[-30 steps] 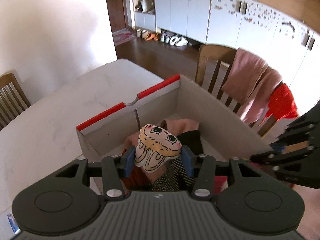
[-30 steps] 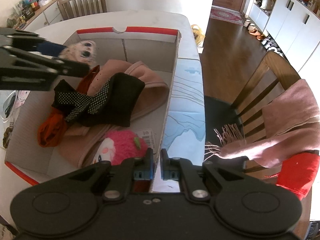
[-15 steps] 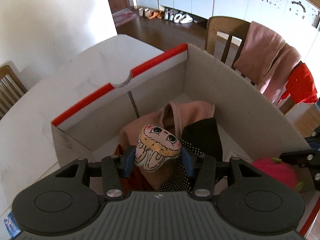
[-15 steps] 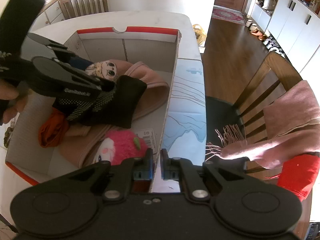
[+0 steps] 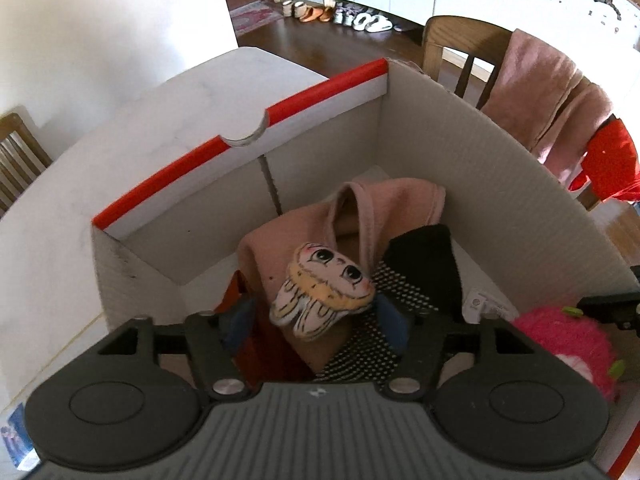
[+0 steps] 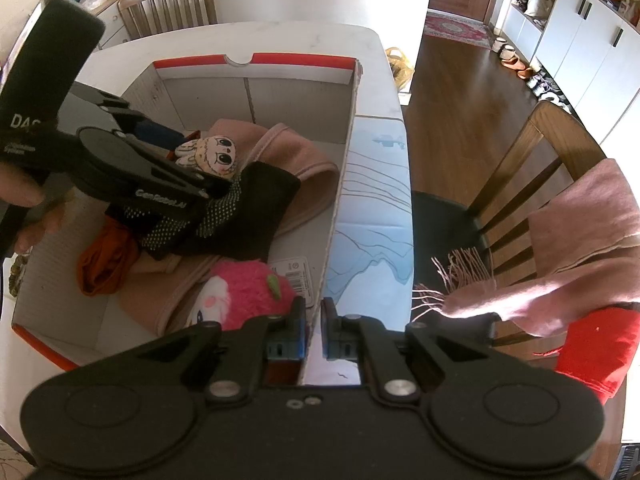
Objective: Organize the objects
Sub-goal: 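Lower the cartoon-face plush into the box onto the glove and release, then move the left tool back to the table toward the brown beaded bracelet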
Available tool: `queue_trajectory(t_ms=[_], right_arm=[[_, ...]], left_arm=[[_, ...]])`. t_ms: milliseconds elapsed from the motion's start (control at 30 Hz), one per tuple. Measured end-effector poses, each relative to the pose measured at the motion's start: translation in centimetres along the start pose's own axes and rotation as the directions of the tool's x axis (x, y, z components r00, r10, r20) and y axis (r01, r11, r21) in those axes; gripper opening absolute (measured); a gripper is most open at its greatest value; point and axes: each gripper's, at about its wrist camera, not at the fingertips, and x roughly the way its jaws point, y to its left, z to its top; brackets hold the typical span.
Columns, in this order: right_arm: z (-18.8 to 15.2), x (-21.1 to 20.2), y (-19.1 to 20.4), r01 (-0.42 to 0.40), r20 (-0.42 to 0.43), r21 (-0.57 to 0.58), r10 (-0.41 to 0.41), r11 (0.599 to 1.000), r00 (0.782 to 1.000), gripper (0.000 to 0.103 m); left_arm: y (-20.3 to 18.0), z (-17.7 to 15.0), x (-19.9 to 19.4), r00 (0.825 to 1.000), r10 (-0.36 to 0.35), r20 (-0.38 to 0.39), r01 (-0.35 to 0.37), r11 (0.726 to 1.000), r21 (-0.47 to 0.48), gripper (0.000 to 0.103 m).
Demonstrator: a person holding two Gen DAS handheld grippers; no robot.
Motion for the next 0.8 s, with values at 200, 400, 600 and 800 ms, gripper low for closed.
queue_trajectory(t_ms=[200,400,600,800], right_arm=[[0.0,0.1,0.0,0.002,0.0,0.0,-0.002,1.0,1.0,0.007],[0.0,0.1,0.1,0.008,0.003,-0.001,-0.008,1.0,1.0,0.007],[0.2,0.0,0.2,0.014,0.007,-0.004,-0.014,1.0,1.0,0.007],[0.2,-0.1,0.2,0.018,0.007,-0.007,-0.018,1.0,1.0,0.007]], left_arm=[[0.5,-0.8,-1.7,0.999,-0.027,0.029,0.027,1.0,-0.013,0.07],[1.1,-1.5,-4.0,0.996,-0.052,0.071,0.055,0.997,-0.044,0.07],[2.2,-2.5,-7.2,0.989,-0.072,0.126,0.082,0.994,-0.075,0.07],[3.8,-3.4,-10.4,0.983,-0.076,0.167,0.097,0.988,-0.119,0.07]])
